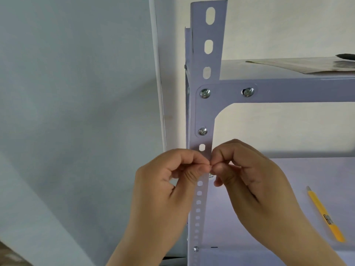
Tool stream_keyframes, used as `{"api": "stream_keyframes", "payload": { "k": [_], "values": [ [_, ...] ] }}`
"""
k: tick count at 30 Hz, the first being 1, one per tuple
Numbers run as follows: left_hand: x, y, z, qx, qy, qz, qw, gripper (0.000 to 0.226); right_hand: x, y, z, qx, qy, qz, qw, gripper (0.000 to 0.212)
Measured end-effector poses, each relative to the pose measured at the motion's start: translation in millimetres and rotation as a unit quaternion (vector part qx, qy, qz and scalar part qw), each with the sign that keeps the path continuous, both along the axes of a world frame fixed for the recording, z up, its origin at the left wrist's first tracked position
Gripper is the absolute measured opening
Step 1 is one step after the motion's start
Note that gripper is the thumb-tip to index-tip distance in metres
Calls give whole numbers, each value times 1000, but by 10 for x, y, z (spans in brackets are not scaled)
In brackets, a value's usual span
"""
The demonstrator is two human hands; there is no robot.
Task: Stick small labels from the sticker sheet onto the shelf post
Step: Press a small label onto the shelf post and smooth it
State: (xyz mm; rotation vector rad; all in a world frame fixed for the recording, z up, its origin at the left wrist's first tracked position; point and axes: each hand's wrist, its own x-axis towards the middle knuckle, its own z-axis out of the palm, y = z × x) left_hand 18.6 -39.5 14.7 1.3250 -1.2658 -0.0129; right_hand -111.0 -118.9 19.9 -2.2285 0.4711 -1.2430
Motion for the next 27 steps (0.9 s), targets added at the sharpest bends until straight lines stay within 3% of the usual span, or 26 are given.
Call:
{"api": "stream_keyframes", "payload": {
  "k": [3, 5, 12, 20, 27],
  "values": [
    [23, 0, -2, -17, 130, -108, 985, 14, -32, 29, 53, 77, -41, 50, 995, 18],
    [37, -5, -10, -33, 163, -134, 977, 12, -34, 41, 89, 121, -72, 79, 987, 12],
    [-36, -44, -33, -84, 95, -51, 991, 8, -42, 27, 129, 179, -114, 112, 971, 8],
    [-94, -100, -38, -79, 30, -42, 996, 12, -40, 41, 113, 202, -166, 73, 963, 12],
    [-206, -147, -63, -68, 84, -56, 993, 14, -109, -11, 64, 151, -140, 13, 978, 7]
  ]
}}
